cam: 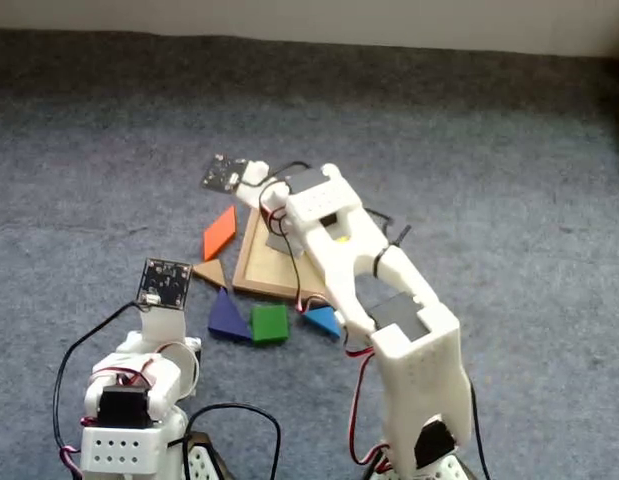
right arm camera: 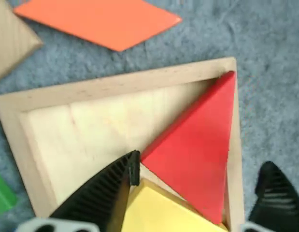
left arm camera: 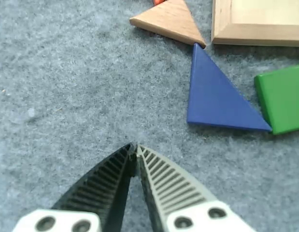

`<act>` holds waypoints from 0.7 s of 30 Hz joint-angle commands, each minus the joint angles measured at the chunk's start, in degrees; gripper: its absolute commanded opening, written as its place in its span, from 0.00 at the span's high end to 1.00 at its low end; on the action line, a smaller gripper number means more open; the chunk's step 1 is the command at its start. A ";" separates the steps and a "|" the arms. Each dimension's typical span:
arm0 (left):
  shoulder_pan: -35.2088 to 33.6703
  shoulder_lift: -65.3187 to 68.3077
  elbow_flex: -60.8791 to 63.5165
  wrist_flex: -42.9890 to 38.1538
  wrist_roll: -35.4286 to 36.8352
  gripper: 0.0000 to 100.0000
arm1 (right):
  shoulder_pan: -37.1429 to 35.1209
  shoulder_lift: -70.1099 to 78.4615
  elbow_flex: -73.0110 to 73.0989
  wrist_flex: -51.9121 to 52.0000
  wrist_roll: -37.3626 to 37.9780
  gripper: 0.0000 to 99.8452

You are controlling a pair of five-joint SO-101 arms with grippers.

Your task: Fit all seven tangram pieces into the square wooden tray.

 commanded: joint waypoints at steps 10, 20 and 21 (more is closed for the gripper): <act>-0.66 -1.71 1.10 0.18 0.44 0.99 | -1.01 -3.74 -16.04 20.62 0.26 0.58; -0.66 -1.71 1.10 0.18 0.44 0.99 | -2.42 -9.27 -20.26 26.59 -15.21 0.86; -0.66 -1.71 1.10 0.18 0.44 0.99 | -2.42 -9.27 -20.26 25.01 -17.58 0.87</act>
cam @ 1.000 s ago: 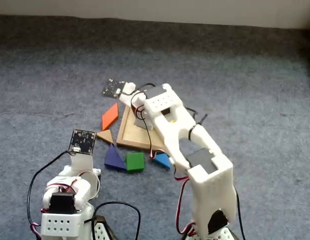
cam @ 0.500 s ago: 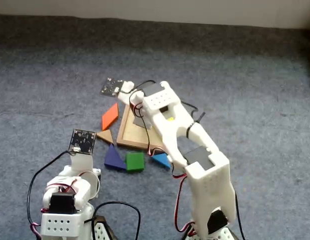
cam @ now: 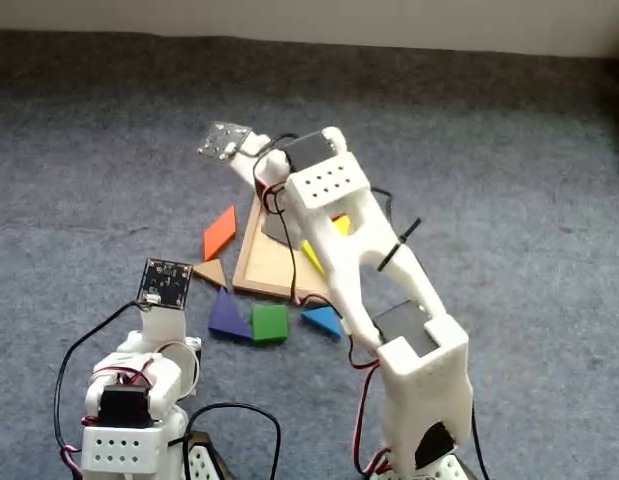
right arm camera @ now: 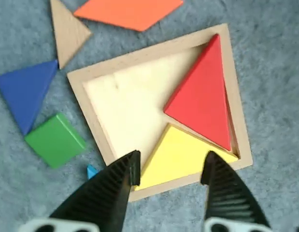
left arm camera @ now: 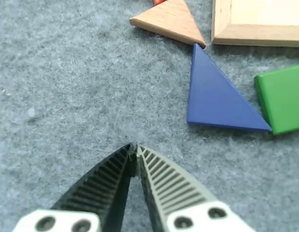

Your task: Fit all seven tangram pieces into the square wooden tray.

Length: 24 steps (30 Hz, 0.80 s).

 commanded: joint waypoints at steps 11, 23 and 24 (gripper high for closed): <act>-0.66 -1.71 1.10 0.18 0.44 0.99 | -0.75 -4.18 15.34 -32.13 -21.98 0.88; -0.66 -1.71 1.10 0.18 0.44 0.99 | 2.68 -4.18 28.26 -40.75 -21.80 0.88; -0.66 -1.71 1.10 0.18 0.44 0.99 | 3.21 -4.18 28.35 -40.40 -21.80 0.88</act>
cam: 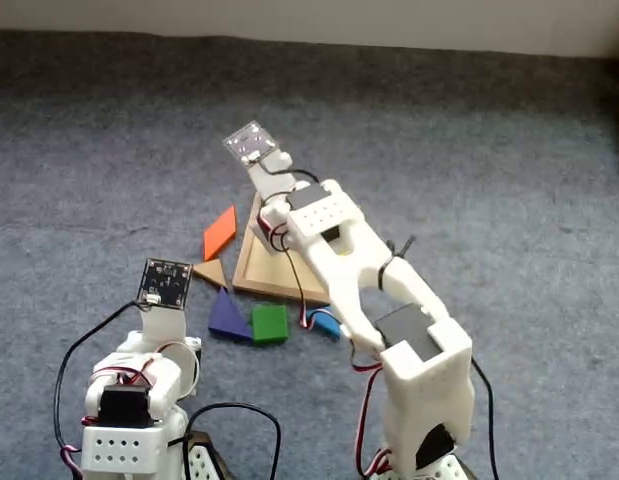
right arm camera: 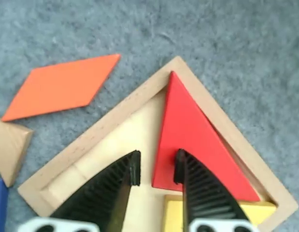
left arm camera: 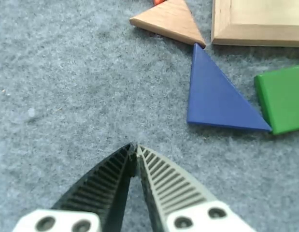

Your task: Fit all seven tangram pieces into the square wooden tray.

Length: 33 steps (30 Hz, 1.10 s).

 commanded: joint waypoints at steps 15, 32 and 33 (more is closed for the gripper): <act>-0.66 -1.71 1.10 0.18 0.44 0.99 | 4.00 -8.84 -2.51 11.56 3.87 0.88; -0.66 -1.71 1.10 0.18 0.44 0.99 | -3.91 -39.78 22.37 11.38 -13.54 0.88; -0.66 -1.71 1.10 0.18 0.44 0.99 | -4.44 -40.66 23.25 11.38 -16.70 0.88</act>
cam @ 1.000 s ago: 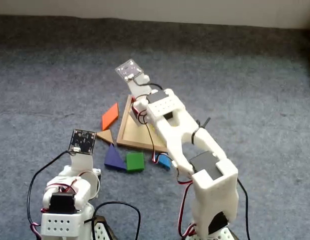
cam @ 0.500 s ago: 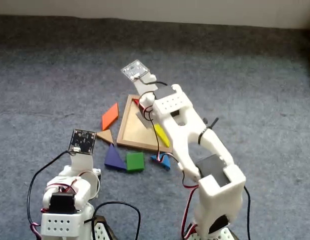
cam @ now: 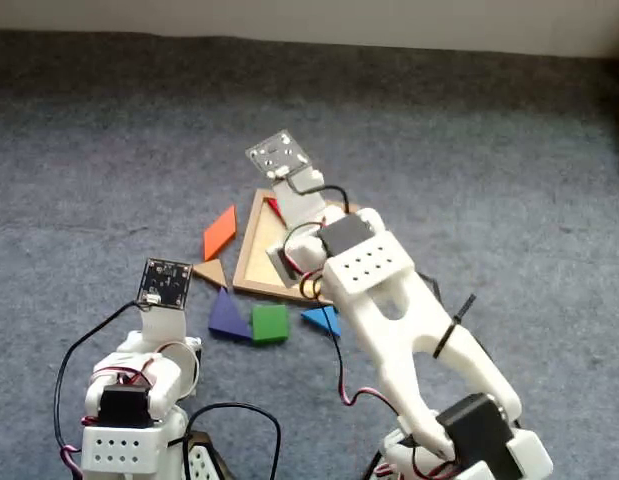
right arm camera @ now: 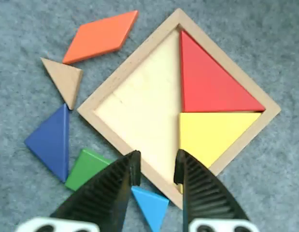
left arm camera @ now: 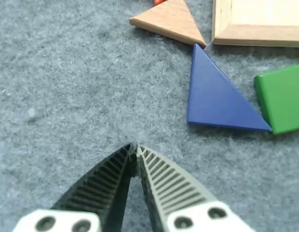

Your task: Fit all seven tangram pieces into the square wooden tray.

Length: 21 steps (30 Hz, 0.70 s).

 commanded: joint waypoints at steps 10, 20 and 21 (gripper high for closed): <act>-0.66 -1.71 1.10 0.18 0.44 0.99 | -8.66 -0.66 11.82 -10.68 -20.13 0.88; -0.66 -1.71 1.10 0.18 0.44 0.99 | -11.30 2.15 12.70 -11.12 -21.80 0.88; -0.66 -1.71 1.10 0.18 0.44 0.99 | -11.74 2.24 12.70 -11.12 -24.00 0.88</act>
